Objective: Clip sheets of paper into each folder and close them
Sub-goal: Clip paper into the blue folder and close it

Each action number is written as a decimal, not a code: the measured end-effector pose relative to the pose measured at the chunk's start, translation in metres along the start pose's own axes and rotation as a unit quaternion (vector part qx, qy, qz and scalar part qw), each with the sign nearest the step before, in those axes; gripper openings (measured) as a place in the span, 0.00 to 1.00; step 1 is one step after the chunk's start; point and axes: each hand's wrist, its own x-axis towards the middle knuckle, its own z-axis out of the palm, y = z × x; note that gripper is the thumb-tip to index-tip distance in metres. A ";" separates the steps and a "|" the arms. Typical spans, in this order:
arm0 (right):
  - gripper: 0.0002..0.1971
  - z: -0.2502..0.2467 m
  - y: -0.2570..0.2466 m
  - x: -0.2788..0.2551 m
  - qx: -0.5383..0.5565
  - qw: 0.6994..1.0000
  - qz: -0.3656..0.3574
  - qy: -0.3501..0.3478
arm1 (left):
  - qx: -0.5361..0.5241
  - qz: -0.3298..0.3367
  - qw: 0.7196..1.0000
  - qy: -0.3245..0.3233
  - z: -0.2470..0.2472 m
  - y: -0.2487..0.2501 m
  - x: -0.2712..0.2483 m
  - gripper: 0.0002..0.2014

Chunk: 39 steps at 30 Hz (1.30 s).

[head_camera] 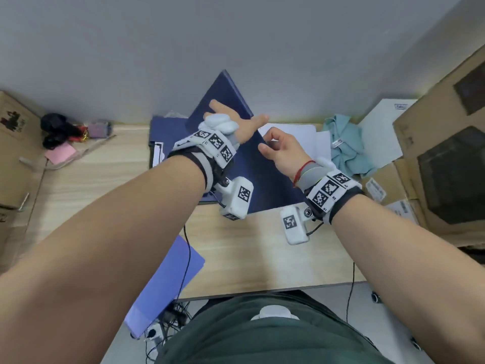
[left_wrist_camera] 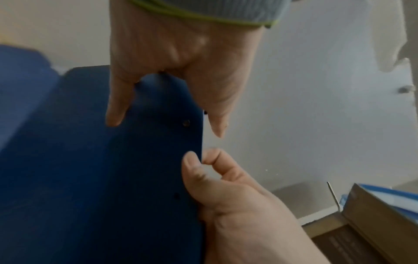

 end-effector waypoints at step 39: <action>0.12 -0.028 0.161 -0.007 -0.142 0.953 0.254 0.079 | -0.170 -0.124 0.930 -0.300 0.118 -0.156 0.017 0.30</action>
